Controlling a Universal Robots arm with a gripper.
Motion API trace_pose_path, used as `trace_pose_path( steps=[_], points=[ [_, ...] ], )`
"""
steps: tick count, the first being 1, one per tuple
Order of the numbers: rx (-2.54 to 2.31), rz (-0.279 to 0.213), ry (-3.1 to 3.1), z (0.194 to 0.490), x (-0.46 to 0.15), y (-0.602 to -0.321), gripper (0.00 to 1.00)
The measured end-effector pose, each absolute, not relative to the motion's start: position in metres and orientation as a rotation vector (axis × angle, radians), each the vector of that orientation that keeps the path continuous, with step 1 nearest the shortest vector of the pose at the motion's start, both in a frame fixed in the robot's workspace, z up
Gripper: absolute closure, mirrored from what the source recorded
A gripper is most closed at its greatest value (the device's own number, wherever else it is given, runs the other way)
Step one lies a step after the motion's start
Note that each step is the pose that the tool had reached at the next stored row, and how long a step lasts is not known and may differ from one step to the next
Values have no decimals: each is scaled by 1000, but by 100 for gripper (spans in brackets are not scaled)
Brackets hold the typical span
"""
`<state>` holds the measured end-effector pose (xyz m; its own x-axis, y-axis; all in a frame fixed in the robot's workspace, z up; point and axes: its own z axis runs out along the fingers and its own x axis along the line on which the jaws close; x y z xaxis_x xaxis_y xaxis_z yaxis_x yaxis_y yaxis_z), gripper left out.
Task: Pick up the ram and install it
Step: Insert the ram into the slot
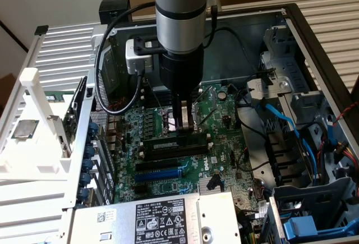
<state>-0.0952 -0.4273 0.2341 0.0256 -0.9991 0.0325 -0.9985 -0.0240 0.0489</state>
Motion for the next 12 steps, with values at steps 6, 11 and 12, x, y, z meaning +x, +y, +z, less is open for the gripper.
trace_pose_path(
  steps=[6, 11, 12],
  points=[
    [2202, 0, -2148, 234, -95, -426, 87],
    [2202, 2, -2149, 233, -95, -425, 87],
    [2202, 2, -2149, 233, -95, -425, 87]
  ],
)
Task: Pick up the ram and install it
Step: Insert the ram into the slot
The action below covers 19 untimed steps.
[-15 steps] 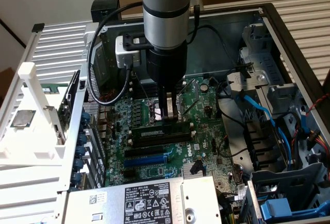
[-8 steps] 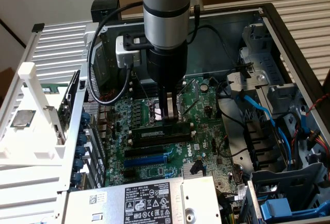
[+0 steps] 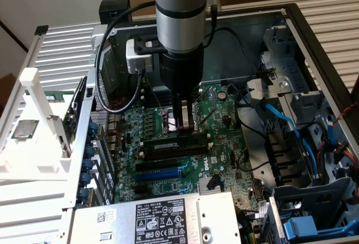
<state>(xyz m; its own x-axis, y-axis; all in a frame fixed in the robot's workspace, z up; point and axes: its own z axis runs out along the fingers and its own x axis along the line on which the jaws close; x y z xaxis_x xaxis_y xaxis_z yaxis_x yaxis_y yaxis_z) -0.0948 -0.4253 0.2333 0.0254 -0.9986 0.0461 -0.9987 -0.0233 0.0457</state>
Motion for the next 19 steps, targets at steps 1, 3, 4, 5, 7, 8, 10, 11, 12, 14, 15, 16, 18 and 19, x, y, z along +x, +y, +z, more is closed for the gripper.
trace_pose_path(
  steps=[1, 3, 4, 5, 7, 8, 10, 11, 12, 14, 15, 16, 18, 19],
  points=[
    [2202, 2, -2149, 233, -95, -425, 87],
    [2202, 2, -2149, 233, -95, -425, 87],
    [2202, 2, -2149, 233, -95, -425, 87],
    [2202, 2, -2149, 233, -95, -424, 87],
    [2202, 2, -2149, 232, -95, -424, 87],
    [2202, 2, -2148, 232, -95, -424, 87],
    [2203, 2, -2148, 232, -95, -424, 87],
    [2203, 2, -2148, 231, -95, -424, 87],
    [2203, 2, -2148, 231, -95, -424, 87],
    [2203, 2, -2148, 231, -95, -424, 87],
    [2203, 2, -2148, 231, -96, -424, 87],
    [2203, 2, -2148, 231, -96, -424, 87],
    [2203, 2, -2148, 231, -96, -424, 87],
    [2203, 2, -2148, 230, -96, -424, 87]
  ],
)
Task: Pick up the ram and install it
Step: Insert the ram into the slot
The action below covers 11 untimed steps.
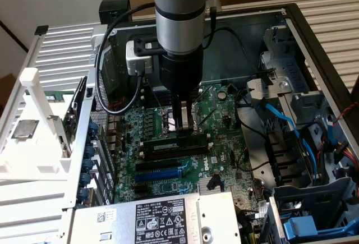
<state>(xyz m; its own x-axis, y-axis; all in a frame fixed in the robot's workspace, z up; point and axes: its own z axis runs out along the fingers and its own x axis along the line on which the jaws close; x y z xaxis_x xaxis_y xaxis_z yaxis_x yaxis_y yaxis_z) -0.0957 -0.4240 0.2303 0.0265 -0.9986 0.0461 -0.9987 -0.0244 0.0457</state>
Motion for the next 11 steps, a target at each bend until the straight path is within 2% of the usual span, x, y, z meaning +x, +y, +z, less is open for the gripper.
trace_pose_path(
  steps=[11],
  points=[
    [2203, 2, -2148, 228, -96, -424, 87]
  ],
)
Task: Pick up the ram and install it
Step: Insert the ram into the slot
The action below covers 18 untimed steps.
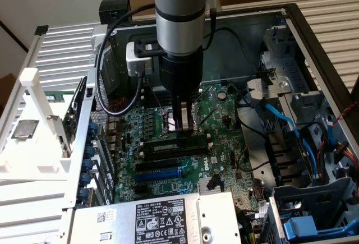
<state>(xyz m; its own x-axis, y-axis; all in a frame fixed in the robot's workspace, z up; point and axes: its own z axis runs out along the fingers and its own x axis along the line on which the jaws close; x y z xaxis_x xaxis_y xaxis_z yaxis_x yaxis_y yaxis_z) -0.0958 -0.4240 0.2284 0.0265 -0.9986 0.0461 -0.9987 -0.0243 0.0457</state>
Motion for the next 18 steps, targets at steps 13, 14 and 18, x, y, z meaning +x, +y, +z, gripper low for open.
trace_pose_path(
  steps=[13, 14, 18],
  points=[
    [2203, 2, -2148, 227, -96, -424, 87],
    [2203, 2, -2148, 227, -96, -424, 85],
    [2203, 2, -2148, 228, -97, -424, 78]
  ],
)
